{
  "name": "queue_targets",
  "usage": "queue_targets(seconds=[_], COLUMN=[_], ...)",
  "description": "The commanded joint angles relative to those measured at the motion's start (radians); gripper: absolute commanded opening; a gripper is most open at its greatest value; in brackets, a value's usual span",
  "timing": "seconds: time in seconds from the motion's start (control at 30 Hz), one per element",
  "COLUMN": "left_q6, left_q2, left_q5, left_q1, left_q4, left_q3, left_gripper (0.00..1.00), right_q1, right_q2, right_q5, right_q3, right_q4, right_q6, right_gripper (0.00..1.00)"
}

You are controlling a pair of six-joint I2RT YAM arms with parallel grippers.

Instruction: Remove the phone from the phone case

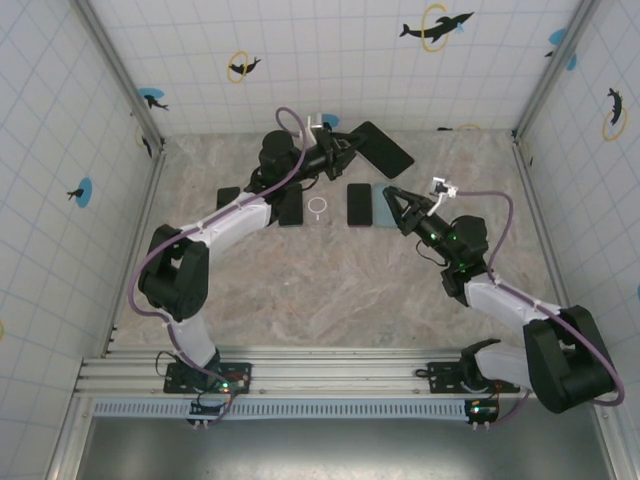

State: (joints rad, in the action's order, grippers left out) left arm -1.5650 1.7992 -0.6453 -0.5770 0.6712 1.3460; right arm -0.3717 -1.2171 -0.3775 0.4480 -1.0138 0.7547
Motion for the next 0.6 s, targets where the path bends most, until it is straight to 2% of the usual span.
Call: queue_targets(seconds=[0.0, 0.13, 0.33, 0.47, 0.57], left_q6=[0.137, 0.341, 0.632, 0.786, 0.855], left_q2=[-0.099, -0.114, -0.133, -0.140, -0.126], left_q5=[-0.078, -0.124, -0.204, -0.331, -0.449], left_q1=[0.000, 0.023, 0.068, 0.091, 0.103], left_q4=[0.012, -0.093, -0.182, -0.164, -0.147], left_q3=[0.065, 0.074, 0.063, 0.034, 0.041], left_gripper=[0.10, 0.10, 0.10, 0.10, 0.11], right_q1=[0.036, 0.078, 0.123, 0.126, 0.123], right_q2=[-0.003, 0.062, 0.151, 0.155, 0.119], right_q5=[0.003, -0.072, -0.180, -0.277, -0.373], right_q3=[-0.010, -0.007, 0.051, 0.155, 0.222], right_q4=[0.142, 0.220, 0.455, 0.668, 0.776], right_q6=[-0.017, -0.072, -0.292, -0.507, -0.668], right_gripper=[0.37, 0.50, 0.60, 0.68, 0.69])
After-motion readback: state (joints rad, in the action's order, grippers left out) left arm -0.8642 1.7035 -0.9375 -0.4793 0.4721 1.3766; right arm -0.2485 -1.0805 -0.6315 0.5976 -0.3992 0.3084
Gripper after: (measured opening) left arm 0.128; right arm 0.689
